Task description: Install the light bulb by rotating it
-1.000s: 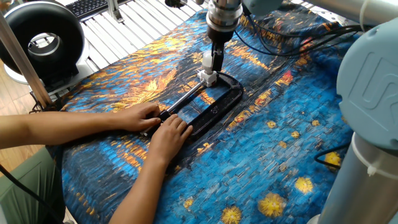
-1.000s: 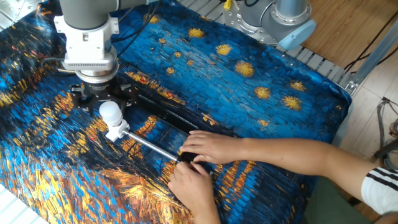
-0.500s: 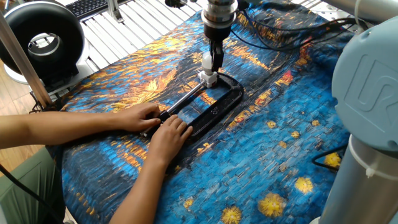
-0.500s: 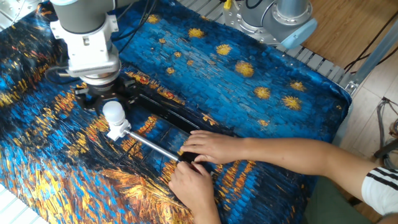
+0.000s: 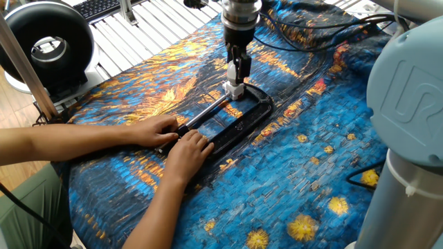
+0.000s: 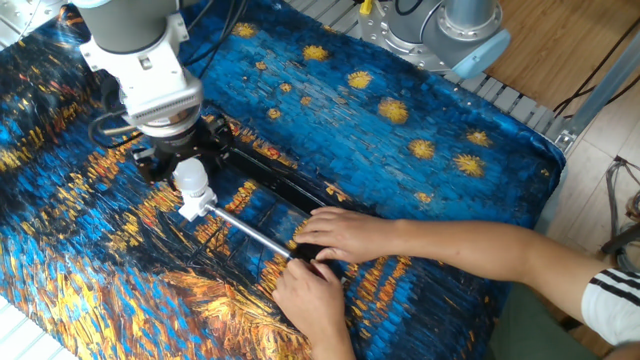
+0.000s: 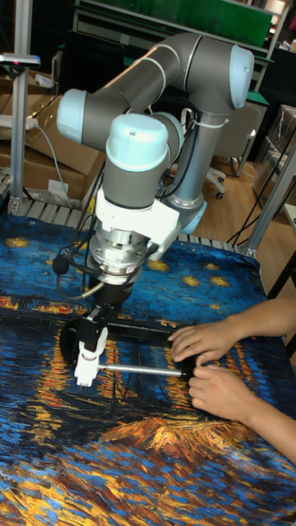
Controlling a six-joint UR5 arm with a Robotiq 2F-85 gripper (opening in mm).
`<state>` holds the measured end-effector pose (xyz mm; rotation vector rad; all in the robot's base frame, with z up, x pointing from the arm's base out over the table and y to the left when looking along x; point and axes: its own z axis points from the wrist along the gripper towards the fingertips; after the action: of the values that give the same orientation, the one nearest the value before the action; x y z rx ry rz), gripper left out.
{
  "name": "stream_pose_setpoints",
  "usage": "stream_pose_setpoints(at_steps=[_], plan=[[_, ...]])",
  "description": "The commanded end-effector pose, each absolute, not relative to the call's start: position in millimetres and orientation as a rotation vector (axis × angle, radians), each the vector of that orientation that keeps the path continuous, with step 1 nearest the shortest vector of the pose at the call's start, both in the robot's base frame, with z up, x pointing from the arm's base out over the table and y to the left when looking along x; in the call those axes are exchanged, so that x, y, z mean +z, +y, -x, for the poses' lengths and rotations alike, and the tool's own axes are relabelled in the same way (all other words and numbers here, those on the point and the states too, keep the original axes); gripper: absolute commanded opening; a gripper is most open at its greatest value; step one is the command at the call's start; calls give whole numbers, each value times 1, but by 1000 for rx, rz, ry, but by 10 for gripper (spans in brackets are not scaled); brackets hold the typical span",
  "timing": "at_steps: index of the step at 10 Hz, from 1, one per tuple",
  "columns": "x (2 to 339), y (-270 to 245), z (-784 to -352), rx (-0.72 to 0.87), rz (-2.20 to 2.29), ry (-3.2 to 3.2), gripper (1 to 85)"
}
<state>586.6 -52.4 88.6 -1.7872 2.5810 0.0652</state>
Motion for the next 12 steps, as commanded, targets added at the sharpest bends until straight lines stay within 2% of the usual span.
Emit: stream_pose_setpoints(at_steps=[1,6,12], plan=[[92,-53,-582,89,1908,2504,740],[91,-54,-577,85,2026,2434,733],[90,-57,-585,52,2063,2367,670]])
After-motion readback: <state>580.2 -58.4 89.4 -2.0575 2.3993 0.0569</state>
